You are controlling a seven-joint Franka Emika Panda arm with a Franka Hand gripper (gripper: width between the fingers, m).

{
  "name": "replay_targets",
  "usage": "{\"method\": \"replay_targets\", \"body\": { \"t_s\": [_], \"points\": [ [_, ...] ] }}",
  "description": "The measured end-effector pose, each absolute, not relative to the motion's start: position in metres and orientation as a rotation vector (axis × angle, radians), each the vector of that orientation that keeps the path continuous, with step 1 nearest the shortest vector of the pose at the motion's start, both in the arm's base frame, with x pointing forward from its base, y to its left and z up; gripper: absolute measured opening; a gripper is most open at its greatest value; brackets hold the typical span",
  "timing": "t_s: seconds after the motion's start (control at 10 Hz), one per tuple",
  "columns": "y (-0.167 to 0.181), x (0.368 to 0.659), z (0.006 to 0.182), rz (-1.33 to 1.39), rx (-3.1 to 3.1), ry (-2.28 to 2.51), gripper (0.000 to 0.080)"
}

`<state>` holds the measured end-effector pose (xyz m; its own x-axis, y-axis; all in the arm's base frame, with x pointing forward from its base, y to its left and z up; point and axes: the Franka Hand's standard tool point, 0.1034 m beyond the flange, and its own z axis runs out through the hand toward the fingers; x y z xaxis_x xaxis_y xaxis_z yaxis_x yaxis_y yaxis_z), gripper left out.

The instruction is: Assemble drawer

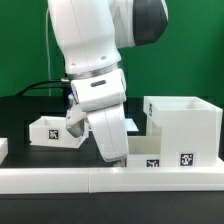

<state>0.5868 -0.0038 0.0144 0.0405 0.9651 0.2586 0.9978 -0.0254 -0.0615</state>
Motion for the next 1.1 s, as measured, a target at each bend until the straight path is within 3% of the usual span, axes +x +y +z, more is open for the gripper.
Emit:
{"method": "replay_targets", "body": {
  "t_s": [0.8,1.1],
  "points": [
    [-0.001,0.588,0.014,-0.181,-2.093,-2.056,0.0649],
    [0.020,0.589,0.017,-0.192,-2.053,-2.085,0.0649]
  ]
}}
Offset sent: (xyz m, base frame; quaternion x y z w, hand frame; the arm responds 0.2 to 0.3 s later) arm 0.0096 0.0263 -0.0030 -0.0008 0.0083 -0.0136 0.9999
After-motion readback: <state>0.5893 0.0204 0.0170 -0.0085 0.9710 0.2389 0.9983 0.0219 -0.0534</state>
